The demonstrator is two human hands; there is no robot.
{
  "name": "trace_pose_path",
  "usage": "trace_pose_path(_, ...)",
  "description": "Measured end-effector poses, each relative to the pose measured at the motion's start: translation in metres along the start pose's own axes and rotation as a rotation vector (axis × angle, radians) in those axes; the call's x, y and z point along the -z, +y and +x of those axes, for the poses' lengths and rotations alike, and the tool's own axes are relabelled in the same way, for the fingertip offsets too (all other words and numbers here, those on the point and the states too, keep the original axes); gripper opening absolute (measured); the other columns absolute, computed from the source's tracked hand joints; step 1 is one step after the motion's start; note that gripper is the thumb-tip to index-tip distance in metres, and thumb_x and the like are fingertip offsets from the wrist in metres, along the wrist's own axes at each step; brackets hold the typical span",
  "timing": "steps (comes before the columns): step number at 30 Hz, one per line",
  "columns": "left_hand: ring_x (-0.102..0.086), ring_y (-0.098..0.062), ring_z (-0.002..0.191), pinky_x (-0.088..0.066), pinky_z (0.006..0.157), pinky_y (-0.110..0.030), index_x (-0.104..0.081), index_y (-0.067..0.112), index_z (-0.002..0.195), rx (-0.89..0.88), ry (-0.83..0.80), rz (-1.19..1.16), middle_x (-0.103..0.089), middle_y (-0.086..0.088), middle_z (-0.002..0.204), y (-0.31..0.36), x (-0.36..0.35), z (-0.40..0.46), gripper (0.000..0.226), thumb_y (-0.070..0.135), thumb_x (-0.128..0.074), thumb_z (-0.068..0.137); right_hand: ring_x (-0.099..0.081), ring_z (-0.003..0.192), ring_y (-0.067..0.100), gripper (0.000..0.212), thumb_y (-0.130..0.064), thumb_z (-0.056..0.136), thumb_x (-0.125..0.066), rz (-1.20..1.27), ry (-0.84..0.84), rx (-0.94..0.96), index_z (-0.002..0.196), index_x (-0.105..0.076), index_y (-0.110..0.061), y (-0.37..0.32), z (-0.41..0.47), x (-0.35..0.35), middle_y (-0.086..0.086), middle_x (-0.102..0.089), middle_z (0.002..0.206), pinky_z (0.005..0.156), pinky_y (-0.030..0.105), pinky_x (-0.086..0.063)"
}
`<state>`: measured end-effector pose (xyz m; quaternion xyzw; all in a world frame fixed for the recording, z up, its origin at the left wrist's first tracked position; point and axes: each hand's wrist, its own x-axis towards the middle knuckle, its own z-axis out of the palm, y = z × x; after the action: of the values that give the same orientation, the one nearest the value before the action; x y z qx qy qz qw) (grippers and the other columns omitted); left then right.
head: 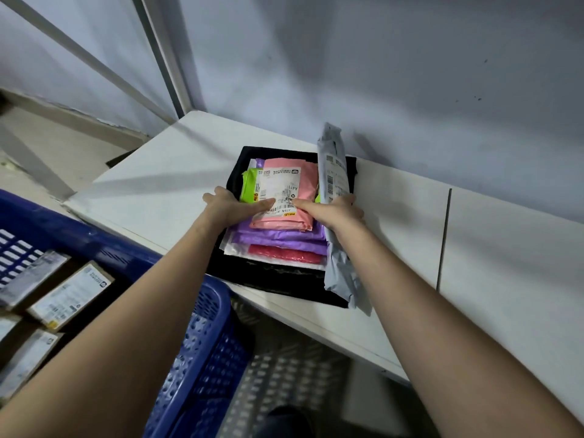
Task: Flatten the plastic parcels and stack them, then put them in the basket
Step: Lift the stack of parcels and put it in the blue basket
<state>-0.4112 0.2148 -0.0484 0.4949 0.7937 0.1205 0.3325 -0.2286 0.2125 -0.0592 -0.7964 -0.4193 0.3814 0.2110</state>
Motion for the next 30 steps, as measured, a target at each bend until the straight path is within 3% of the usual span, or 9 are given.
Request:
trace_pose_path(5, -0.047, -0.033, 0.122, -0.039, 0.103, -0.048, -0.034, 0.002, 0.127, -0.113, 0.134, -0.056, -0.050, -0.014, 0.130, 0.001, -0.007, -0.022, 0.097, 0.063, -0.074, 0.062, -0.041, 0.126, 0.033, 0.117, -0.063, 0.054, -0.076, -0.057, -0.042, 0.038, 0.141, -0.022, -0.005, -0.002, -0.017, 0.004, 0.018, -0.040, 0.137, 0.104, 0.042, -0.042)
trace_pose_path(10, -0.046, -0.031, 0.121, -0.032, 0.102, -0.048, -0.037, 0.003, 0.124, -0.162, 0.291, -0.071, -0.050, -0.011, 0.127, -0.003, 0.004, -0.063, 0.091, 0.061, -0.073, 0.065, -0.033, 0.132, 0.036, 0.110, -0.050, 0.070, -0.074, -0.093, -0.022, 0.120, 0.145, -0.009, -0.003, -0.011, -0.052, 0.012, 0.022, -0.031, 0.141, 0.108, 0.043, -0.036)
trace_pose_path(16, -0.046, -0.029, 0.121, -0.028, 0.102, -0.052, -0.035, 0.004, 0.125, -0.183, 0.434, -0.127, -0.049, -0.010, 0.127, -0.021, 0.056, -0.095, 0.093, 0.063, -0.073, 0.064, -0.030, 0.131, 0.036, 0.099, -0.047, 0.074, -0.072, -0.126, 0.006, 0.233, 0.144, -0.014, -0.009, -0.051, -0.105, 0.016, 0.021, -0.029, 0.141, 0.105, 0.044, -0.034)
trace_pose_path(20, -0.043, -0.030, 0.126, -0.029, 0.102, -0.055, -0.029, 0.005, 0.133, -0.183, 0.516, -0.158, -0.046, -0.011, 0.134, -0.050, 0.091, -0.109, 0.103, 0.063, -0.074, 0.061, -0.031, 0.130, 0.035, 0.094, -0.045, 0.072, -0.074, -0.149, 0.005, 0.317, 0.140, -0.019, -0.010, -0.082, -0.142, 0.002, 0.020, -0.031, 0.139, 0.104, 0.046, -0.034)
trace_pose_path(24, -0.036, -0.032, 0.135, -0.024, 0.109, -0.060, -0.007, 0.012, 0.148, -0.148, 0.548, -0.188, -0.038, -0.014, 0.146, -0.095, 0.134, -0.119, 0.127, 0.065, -0.076, 0.056, -0.032, 0.130, 0.035, 0.092, -0.046, 0.073, -0.073, -0.194, -0.024, 0.416, 0.139, -0.019, -0.010, -0.108, -0.182, -0.029, 0.018, -0.032, 0.138, 0.103, 0.045, -0.032)
trace_pose_path(30, -0.034, -0.034, 0.136, -0.026, 0.109, -0.060, 0.000, 0.019, 0.149, -0.036, 0.600, -0.182, -0.031, -0.017, 0.149, -0.174, 0.180, -0.139, 0.130, 0.069, -0.074, 0.054, -0.033, 0.128, 0.036, 0.090, -0.046, 0.073, -0.073, -0.234, -0.120, 0.547, 0.137, -0.022, -0.008, -0.133, -0.236, -0.092, 0.020, -0.035, 0.136, 0.101, 0.045, -0.034)
